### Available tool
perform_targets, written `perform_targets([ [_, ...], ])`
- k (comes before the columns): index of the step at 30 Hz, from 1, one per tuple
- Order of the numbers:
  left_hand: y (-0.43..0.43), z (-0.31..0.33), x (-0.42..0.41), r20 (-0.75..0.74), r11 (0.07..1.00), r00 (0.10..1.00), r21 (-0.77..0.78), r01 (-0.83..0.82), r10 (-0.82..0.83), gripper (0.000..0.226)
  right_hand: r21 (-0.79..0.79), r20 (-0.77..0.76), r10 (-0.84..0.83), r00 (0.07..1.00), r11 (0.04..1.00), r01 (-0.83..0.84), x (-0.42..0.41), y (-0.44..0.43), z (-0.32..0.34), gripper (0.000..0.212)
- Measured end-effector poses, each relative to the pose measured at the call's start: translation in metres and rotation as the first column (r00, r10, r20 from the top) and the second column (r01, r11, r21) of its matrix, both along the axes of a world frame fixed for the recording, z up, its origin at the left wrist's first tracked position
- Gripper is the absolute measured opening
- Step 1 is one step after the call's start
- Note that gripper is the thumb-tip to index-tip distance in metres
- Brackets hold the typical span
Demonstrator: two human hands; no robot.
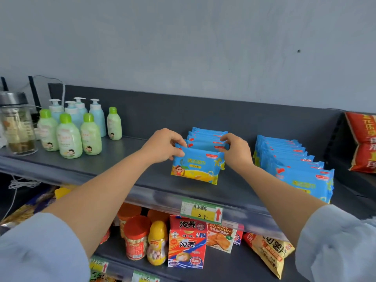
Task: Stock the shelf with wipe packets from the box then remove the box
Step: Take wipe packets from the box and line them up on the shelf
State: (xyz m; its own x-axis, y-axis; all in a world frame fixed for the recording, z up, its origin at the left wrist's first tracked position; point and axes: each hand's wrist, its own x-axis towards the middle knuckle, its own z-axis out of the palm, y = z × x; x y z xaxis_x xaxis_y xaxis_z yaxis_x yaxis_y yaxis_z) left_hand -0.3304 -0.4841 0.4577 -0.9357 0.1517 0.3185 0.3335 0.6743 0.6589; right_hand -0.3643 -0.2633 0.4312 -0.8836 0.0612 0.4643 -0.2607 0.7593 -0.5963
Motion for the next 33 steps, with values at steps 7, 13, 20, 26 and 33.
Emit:
perform_targets([
  [7,0.007,-0.015,-0.026,-0.077,0.998,0.997,-0.066,-0.017,0.012,0.022,0.033,0.004,-0.059,0.998,0.998,0.058,-0.01,0.005,-0.004,0.034],
  [13,0.017,-0.033,-0.03,-0.158,0.983,0.987,-0.178,-0.04,0.011,0.037,0.147,0.013,-0.084,0.996,0.986,0.081,-0.016,0.01,-0.004,0.039],
  [20,0.026,-0.036,-0.044,-0.243,0.951,0.969,-0.289,-0.112,0.041,0.036,0.18,-0.008,-0.058,0.998,0.982,0.058,-0.021,0.011,-0.009,0.041],
  [26,0.035,-0.038,-0.053,-0.278,0.924,0.958,-0.346,-0.164,0.066,0.043,0.194,0.004,-0.037,0.999,0.98,0.035,-0.022,0.011,-0.008,0.043],
  [33,0.036,-0.041,-0.054,-0.301,0.903,0.951,-0.386,-0.189,0.07,0.049,0.208,0.034,-0.038,0.999,0.978,0.03,-0.019,0.008,-0.009,0.046],
])
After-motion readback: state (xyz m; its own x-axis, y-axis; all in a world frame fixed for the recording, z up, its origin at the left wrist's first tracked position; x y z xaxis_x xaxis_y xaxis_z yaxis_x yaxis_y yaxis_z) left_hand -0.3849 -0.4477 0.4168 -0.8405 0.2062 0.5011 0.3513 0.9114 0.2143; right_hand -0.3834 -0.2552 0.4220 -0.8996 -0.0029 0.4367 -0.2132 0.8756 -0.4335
